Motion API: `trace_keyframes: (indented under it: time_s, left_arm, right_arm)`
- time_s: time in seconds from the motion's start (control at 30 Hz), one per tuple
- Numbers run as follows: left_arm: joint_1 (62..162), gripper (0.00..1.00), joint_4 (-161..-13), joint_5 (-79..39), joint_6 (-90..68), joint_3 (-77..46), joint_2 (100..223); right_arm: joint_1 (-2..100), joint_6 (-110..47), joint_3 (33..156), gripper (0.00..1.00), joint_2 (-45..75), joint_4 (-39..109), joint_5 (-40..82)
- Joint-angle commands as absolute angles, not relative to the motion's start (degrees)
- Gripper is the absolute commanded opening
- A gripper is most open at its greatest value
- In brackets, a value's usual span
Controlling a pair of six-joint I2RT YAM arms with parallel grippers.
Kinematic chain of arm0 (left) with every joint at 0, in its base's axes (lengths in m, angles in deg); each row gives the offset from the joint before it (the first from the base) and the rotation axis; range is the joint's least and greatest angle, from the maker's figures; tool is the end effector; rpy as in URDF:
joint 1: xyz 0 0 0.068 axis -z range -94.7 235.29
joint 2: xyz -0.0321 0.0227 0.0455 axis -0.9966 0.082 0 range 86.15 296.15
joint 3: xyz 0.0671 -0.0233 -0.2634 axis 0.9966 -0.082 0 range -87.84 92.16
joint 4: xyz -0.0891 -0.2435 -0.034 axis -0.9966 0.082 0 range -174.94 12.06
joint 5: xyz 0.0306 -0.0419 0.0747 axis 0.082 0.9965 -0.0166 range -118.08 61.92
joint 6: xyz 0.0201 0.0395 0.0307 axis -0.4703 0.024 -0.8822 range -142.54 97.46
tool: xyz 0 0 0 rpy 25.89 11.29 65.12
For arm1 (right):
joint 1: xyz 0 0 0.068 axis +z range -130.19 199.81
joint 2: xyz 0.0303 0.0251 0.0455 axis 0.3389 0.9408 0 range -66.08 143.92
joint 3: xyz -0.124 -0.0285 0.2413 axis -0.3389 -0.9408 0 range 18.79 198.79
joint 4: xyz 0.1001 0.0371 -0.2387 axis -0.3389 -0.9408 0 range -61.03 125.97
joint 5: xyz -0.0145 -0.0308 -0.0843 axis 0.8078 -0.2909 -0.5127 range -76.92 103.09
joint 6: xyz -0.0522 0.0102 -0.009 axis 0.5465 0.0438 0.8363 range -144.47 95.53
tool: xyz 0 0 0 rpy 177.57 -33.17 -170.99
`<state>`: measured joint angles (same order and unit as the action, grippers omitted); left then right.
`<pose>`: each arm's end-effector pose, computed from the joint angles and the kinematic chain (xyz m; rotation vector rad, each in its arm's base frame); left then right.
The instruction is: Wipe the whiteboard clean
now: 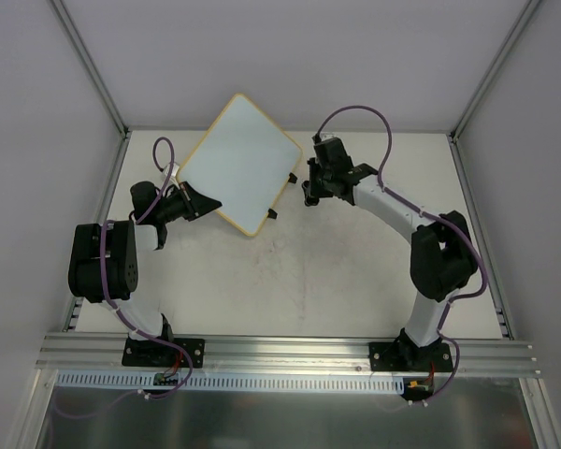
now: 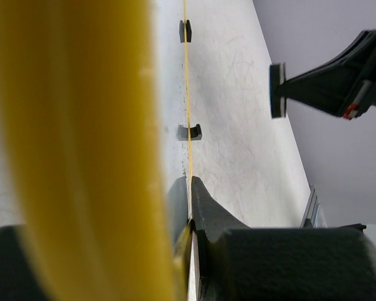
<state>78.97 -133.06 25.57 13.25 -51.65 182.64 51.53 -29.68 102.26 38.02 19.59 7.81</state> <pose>0.3175 0.0063 0.1726 0.0369 1.8519 -1.1905 0.3608 0.2191 0.2733 -0.4605 2.1773 0.2541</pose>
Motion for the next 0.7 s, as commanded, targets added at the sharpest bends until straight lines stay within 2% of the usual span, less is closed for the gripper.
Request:
trace_keyframes:
  time_s: [0.0,0.27,0.47,0.57,0.6,0.63,0.67]
  left_arm:
    - [79.8,0.0,-129.5,26.1,9.1,-52.6,182.1]
    - [79.8,0.0,-129.2,26.3,9.1,-52.6,182.1]
    - [79.8,0.0,-129.1,26.7,9.0,-52.5,182.3]
    - [79.7,0.0,-129.1,26.9,9.1,-52.5,182.3]
    - [79.8,0.0,-129.0,26.9,9.1,-52.5,182.3]
    - [79.8,0.0,-129.0,26.9,9.1,-52.5,182.3]
    - [79.8,0.0,-128.9,26.9,9.1,-52.5,182.3]
  right_arm:
    - [51.2,-26.4,99.9,0.02,38.5,11.5,5.0]
    - [50.0,-25.7,93.3,0.05,36.0,10.9,3.6]
    - [49.5,-25.9,91.4,0.06,38.3,11.2,3.7]
    - [49.3,-26.4,90.0,0.13,38.8,12.6,4.7]
    - [49.3,-26.5,88.8,0.18,38.4,13.7,4.9]
    - [49.3,-26.8,88.2,0.33,38.3,14.3,5.3]
    - [49.3,-27.0,87.7,0.37,37.7,15.1,5.4]
